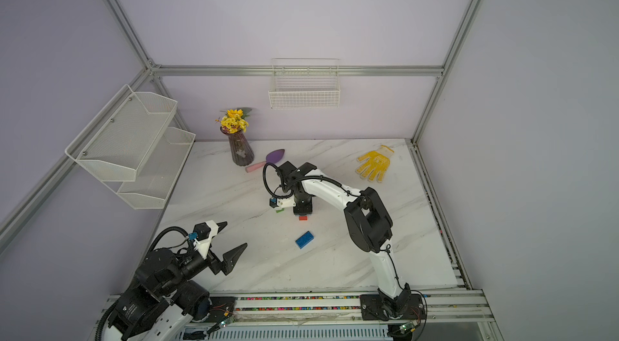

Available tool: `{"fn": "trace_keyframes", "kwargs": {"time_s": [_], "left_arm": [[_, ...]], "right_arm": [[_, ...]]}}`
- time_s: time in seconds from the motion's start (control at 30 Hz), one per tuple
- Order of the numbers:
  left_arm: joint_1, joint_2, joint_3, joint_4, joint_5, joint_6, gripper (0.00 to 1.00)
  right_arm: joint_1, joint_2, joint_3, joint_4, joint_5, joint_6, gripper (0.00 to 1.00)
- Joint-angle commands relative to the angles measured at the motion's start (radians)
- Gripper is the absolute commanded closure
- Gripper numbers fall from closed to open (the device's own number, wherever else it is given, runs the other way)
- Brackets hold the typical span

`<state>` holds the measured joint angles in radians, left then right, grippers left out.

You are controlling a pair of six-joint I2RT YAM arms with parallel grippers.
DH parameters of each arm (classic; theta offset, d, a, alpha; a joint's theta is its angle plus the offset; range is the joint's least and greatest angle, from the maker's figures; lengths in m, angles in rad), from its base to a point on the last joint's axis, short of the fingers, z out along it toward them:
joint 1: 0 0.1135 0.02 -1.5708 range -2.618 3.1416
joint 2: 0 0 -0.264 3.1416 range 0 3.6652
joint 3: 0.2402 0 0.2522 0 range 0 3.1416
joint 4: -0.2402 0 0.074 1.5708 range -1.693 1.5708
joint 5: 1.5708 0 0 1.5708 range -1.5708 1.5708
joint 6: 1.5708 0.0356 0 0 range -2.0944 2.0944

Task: Assemble the letter f with lego
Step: Assemble the lego brick with the lego brick.

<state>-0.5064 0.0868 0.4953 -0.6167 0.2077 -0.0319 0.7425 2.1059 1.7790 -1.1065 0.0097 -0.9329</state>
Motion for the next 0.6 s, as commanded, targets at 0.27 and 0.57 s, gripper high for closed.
{"fn": "trace_keyframes", "kwargs": {"time_s": [0.27, 0.57], "left_arm": [[-0.005, 0.007, -0.006, 0.025, 0.004, 0.029, 0.00], [-0.006, 0.007, -0.009, 0.025, 0.006, 0.030, 0.00]], "right_arm": [[-0.002, 0.031, -0.021, 0.013, -0.034, -0.018, 1.00], [-0.028, 0.035, -0.081, 0.011, -0.049, -0.015, 1.00]]}}
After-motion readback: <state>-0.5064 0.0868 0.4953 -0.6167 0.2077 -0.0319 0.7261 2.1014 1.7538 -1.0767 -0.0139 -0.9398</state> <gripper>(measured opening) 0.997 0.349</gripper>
